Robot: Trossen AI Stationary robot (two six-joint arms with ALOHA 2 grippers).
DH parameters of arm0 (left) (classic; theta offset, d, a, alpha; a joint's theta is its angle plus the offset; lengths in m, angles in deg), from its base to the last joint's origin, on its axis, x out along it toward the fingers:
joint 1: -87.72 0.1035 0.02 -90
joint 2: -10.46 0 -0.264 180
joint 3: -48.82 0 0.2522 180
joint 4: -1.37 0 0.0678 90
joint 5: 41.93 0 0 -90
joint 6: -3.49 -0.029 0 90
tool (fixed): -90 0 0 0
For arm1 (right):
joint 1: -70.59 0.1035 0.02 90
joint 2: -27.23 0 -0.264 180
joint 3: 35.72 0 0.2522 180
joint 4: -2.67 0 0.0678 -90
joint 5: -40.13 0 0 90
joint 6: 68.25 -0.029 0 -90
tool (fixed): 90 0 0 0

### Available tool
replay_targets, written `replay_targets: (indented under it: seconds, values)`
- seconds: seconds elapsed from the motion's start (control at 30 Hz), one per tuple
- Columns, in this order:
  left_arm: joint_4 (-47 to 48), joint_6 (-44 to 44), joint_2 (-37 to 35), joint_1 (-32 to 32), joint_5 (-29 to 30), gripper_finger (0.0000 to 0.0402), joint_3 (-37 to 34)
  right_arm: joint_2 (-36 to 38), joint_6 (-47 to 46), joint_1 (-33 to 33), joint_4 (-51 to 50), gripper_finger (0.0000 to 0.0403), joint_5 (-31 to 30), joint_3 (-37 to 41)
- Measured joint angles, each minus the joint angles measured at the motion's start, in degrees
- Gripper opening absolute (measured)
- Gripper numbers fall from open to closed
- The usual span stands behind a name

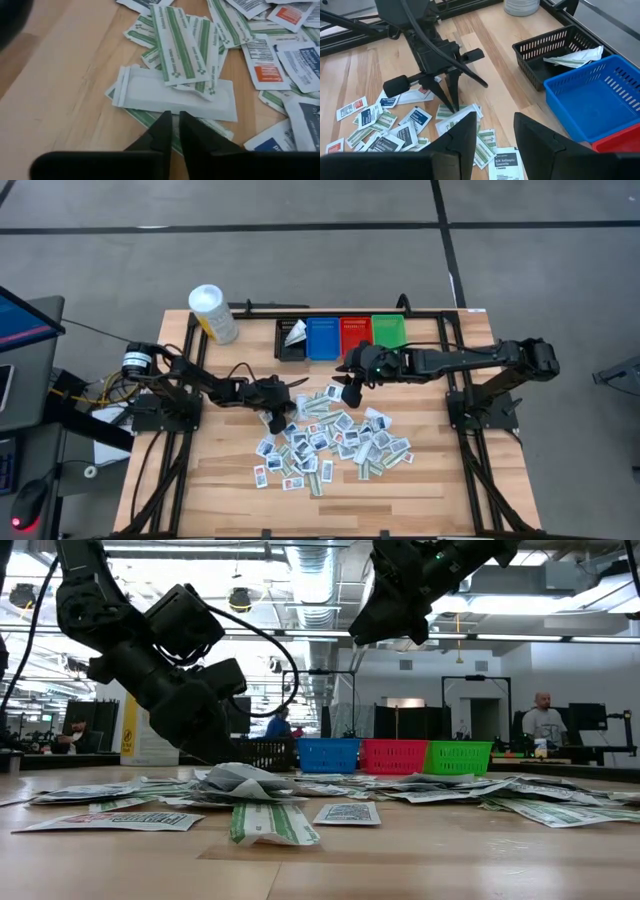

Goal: Pick & Place First Aid Supplies
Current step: Put the green bandage pack in the black bin

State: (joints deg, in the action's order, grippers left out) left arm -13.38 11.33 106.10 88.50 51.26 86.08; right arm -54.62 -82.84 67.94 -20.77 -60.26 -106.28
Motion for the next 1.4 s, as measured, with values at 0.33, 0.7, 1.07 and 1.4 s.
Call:
replay_targets:
  seconds: [0.33,0.7,1.07,1.4]
  values:
    - [4.7,2.1,-7.9,0.0,0.4,0.0015,-0.4,0.0,0.0,0.0,0.0,0.0126,0.0,0.0]
    - [5.9,-3.0,-12.4,0.0,1.3,0.0094,-0.3,0.0,0.0,0.0,0.0,0.0126,0.0,0.0]
    - [5.9,-3.1,-5.8,-0.5,3.5,0.0198,-0.8,0.0,0.0,0.0,0.0,0.0126,0.0,0.0]
    - [4.3,-2.4,-1.5,-1.4,4.5,0.0185,-0.5,0.0,0.0,0.0,0.0,0.0126,-0.1,0.0]
